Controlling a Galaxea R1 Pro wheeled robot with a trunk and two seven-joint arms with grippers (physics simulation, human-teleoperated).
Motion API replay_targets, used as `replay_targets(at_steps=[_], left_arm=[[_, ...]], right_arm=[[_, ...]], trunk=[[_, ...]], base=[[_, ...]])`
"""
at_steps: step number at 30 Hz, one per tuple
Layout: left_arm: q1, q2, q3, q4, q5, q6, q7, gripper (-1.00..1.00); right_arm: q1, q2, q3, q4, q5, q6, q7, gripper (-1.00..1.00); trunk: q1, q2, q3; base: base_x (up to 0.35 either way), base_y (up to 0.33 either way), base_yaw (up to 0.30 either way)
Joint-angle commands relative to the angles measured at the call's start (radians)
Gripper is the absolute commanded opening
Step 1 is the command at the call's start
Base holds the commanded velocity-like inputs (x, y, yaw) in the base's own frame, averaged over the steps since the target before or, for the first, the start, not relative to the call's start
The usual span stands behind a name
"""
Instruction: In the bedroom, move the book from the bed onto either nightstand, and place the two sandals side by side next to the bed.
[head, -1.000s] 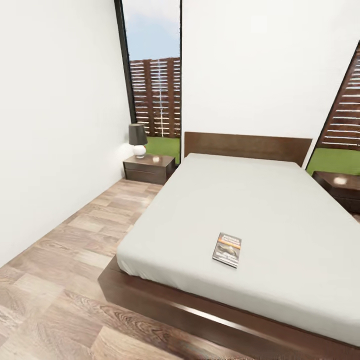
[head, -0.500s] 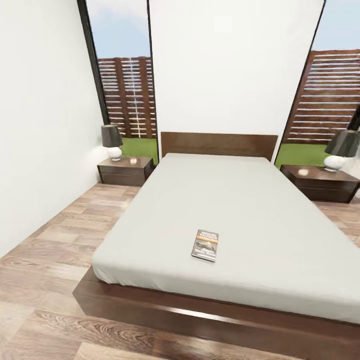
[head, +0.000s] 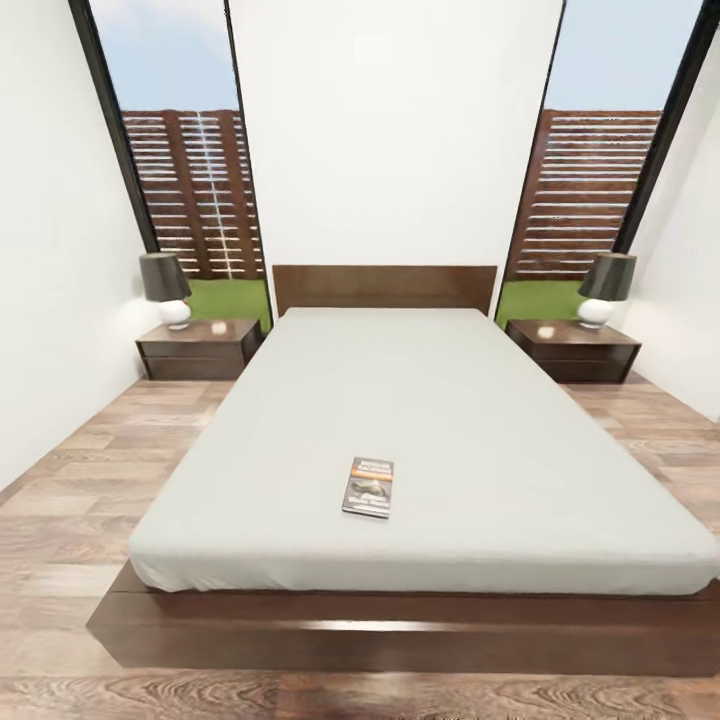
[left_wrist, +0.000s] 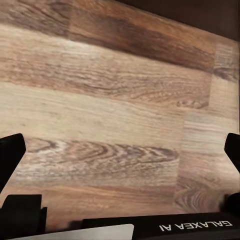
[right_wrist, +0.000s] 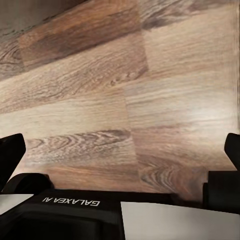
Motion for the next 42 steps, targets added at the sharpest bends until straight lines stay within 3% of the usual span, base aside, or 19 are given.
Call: replay_targets(at_steps=[1,13,42], left_arm=[[0.000,0.000,0.005,0.001,0.005,-0.001,-0.006,1.00],[-0.001,0.000,0.005,0.001,0.005,-0.001,-0.006,1.00],[-0.001,0.000,0.005,0.001,0.005,-0.001,-0.006,1.00]], right_arm=[[-0.002,-0.001,-0.006,0.003,-0.004,0.003,0.003,1.00],[-0.002,-0.001,-0.006,0.003,-0.004,0.004,0.004,1.00],[-0.002,0.003,-0.006,0.003,-0.003,-0.008,0.002,1.00]], trunk=[[0.000,0.000,-0.001],[0.000,0.000,-0.001],[-0.111,0.203,0.090]], base=[[0.000,0.000,-0.300],[0.000,0.000,-0.164],[0.000,0.000,-0.001]])
